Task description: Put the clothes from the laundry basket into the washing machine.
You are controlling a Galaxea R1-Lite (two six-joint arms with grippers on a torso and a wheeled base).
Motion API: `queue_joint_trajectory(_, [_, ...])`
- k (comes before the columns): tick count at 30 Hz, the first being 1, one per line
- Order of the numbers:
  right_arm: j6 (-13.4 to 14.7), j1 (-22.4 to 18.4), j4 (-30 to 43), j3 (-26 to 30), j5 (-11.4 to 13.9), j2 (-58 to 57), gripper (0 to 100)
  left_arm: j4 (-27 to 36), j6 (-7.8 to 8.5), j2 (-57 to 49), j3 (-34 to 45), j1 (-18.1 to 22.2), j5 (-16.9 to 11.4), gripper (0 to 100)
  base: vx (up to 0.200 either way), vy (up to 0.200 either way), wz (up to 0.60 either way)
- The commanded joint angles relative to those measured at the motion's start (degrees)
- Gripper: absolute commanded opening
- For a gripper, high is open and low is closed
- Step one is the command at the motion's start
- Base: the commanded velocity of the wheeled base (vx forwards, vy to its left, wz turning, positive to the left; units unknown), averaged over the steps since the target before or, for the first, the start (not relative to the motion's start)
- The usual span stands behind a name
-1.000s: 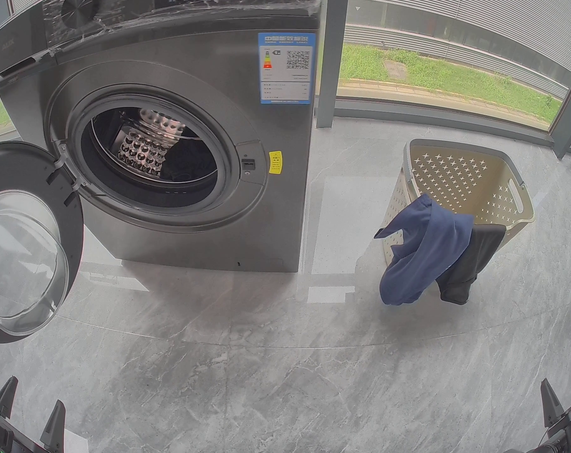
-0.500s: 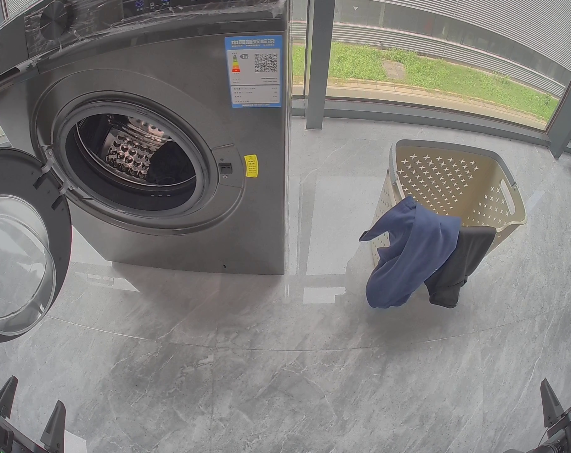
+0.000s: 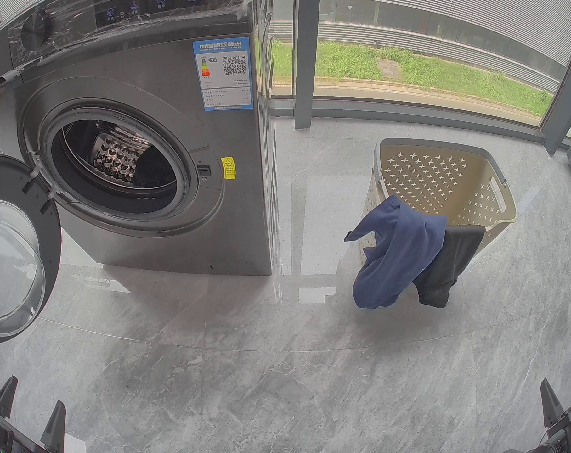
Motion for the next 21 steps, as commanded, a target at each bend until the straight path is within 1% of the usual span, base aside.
queue_joint_trajectory(1, [0.0,0.0,0.0,1.0,0.0,-0.9,100,0.0,0.09,-0.7,1.0,0.0,0.0,100,0.000,-0.200,0.00])
queue_joint_trajectory(8, [0.0,0.0,0.0,1.0,0.0,-0.9,100,0.0,-0.17,-0.7,1.0,0.0,-0.1,100,0.000,-0.200,0.00])
queue_joint_trajectory(10, [-0.1,0.0,0.1,1.0,0.0,-0.9,100,0.0,-0.26,-0.7,1.0,0.0,-0.1,100,0.000,0.000,0.00])
queue_joint_trajectory(16, [0.0,0.0,0.0,1.0,0.0,-0.9,100,0.0,-0.26,-0.7,1.0,0.0,-0.2,100,0.000,0.000,-0.60])
queue_joint_trajectory(17, [0.0,0.0,0.0,1.0,0.0,-0.9,100,0.0,-0.26,-0.7,1.0,0.0,-0.2,100,0.000,0.000,0.00])
queue_joint_trajectory(21, [0.0,0.0,0.0,1.0,0.0,-0.9,100,0.0,-0.26,-0.7,1.0,0.0,-0.1,100,0.000,-0.200,0.00])
